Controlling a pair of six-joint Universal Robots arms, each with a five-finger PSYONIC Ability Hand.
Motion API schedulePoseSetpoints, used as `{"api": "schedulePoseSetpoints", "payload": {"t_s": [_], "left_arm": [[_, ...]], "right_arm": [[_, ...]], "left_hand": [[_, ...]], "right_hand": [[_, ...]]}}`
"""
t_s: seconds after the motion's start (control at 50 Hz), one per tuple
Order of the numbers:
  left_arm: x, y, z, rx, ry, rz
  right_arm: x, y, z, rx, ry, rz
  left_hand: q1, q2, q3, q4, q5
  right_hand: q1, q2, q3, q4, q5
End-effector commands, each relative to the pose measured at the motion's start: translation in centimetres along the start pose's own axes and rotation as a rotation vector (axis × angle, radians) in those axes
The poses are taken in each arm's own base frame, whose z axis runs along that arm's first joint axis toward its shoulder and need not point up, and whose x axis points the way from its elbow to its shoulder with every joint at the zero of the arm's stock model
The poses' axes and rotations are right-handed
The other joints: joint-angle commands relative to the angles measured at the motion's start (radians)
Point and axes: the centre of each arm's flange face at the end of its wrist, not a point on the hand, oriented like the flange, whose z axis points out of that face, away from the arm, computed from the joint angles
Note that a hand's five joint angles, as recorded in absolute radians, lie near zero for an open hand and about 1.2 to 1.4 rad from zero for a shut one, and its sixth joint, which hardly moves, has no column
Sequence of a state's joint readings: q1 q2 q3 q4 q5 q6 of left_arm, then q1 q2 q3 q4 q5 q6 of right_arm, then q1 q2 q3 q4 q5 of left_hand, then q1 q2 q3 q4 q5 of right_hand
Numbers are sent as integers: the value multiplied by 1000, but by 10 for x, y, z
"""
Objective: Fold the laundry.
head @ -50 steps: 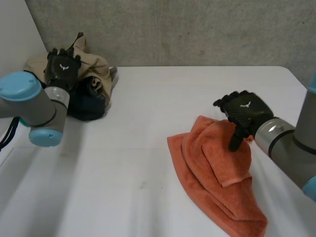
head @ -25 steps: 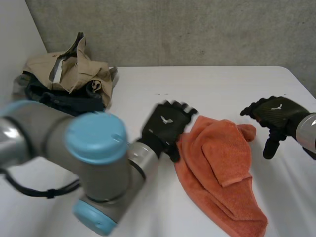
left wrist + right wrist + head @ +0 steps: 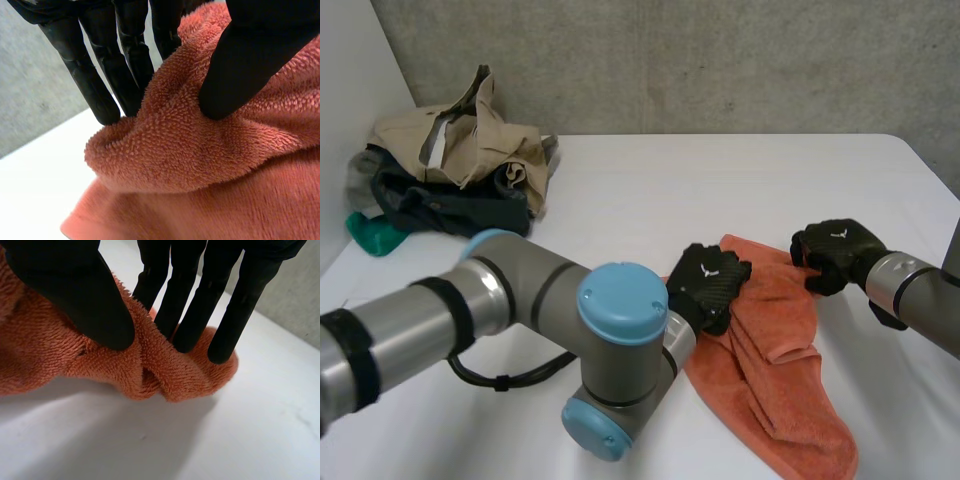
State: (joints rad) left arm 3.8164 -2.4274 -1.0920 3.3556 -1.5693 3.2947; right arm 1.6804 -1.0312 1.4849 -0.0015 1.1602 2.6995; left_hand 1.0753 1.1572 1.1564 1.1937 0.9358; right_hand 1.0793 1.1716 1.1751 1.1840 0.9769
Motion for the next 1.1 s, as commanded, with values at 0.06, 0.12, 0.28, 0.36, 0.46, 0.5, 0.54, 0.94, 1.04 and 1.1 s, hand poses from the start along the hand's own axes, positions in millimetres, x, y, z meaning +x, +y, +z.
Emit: {"api": "schedulePoseSetpoints", "payload": {"t_s": [0.06,0.12,0.28,0.36,0.46,0.5,0.54,0.94,1.04,1.1], "left_arm": [[-28,-108,-52,206,-57,1],[-46,-146,-75,297,-101,7],[-61,-190,-124,386,-140,8],[-65,-195,-136,382,-153,6],[-71,-183,-133,338,-165,8],[-77,-174,-127,311,-178,7],[-83,-158,-117,263,-189,5],[-147,-38,-30,-42,-314,-9],[-141,-66,-68,-20,-339,-14],[-132,-76,-96,-15,-345,-11]], "right_arm": [[12,-75,-55,175,90,-86],[13,-95,-74,207,107,-107],[14,-163,-133,377,182,-175],[17,-180,-144,433,211,-185],[16,-180,-131,435,175,-132],[-1,-174,-108,405,96,-117],[-18,-165,-85,368,36,-108],[-32,-81,70,284,240,-123],[-19,-84,85,307,364,-147],[-10,-93,88,318,446,-185]], "left_hand": [[321,239,240,203,286],[321,239,240,203,286],[321,239,240,203,286],[321,239,240,203,286],[321,239,240,203,286],[321,239,240,203,286],[321,239,240,203,286],[-465,-547,-546,-584,-500],[-589,-671,-670,-707,-624],[-595,-677,-676,-713,-630]], "right_hand": [[317,225,221,212,245],[317,225,221,212,245],[317,225,221,212,245],[317,225,221,212,245],[317,225,221,212,245],[317,225,221,212,245],[317,225,221,212,245],[317,225,221,212,245],[317,225,221,212,245],[-79,-172,-175,-184,-151]]}}
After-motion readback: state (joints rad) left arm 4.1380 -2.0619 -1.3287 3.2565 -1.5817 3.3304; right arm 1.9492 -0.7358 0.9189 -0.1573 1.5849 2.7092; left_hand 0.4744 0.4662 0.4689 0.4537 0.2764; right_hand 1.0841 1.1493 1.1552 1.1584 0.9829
